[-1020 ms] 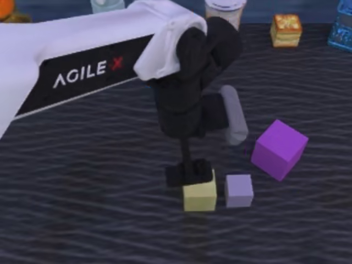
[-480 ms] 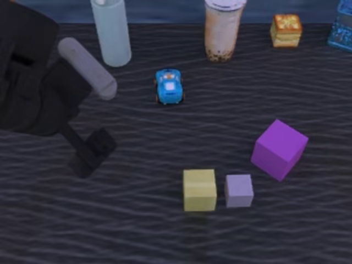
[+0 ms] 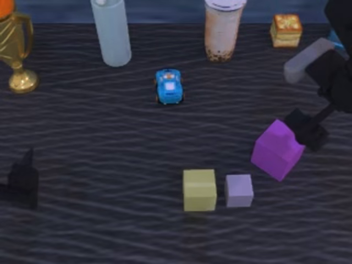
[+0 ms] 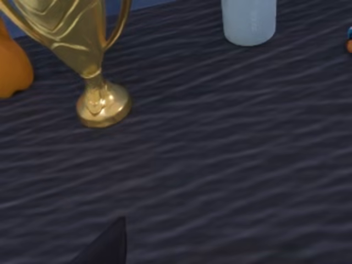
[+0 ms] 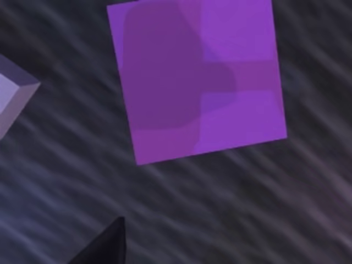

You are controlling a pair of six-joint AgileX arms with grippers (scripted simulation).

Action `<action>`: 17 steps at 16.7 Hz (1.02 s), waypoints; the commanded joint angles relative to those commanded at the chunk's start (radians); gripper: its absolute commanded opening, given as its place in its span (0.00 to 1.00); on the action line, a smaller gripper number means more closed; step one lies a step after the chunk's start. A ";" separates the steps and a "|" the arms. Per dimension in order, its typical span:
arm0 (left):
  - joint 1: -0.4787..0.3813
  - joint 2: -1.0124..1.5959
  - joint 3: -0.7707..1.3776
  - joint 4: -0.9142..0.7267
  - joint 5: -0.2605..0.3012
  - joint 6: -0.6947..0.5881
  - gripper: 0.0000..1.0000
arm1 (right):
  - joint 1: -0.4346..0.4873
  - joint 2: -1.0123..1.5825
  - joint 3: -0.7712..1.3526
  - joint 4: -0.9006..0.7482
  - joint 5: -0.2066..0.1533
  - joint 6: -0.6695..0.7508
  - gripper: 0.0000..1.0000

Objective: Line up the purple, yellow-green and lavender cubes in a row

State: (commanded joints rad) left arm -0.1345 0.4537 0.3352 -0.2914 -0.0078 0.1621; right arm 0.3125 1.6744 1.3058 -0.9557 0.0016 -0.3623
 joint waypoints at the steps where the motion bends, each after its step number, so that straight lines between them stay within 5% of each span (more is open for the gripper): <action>1: 0.029 -0.087 -0.065 0.049 0.001 -0.029 1.00 | 0.014 0.073 0.064 -0.042 0.000 -0.017 1.00; 8: 0.151 -0.444 -0.329 0.284 0.008 -0.158 1.00 | 0.073 0.375 0.338 -0.206 0.000 -0.084 1.00; 17: 0.154 -0.454 -0.335 0.291 0.008 -0.162 1.00 | 0.073 0.406 0.291 -0.135 0.000 -0.087 1.00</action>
State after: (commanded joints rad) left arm 0.0200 0.0000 0.0000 0.0000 0.0000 0.0000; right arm 0.3858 2.0806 1.5964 -1.0904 0.0020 -0.4490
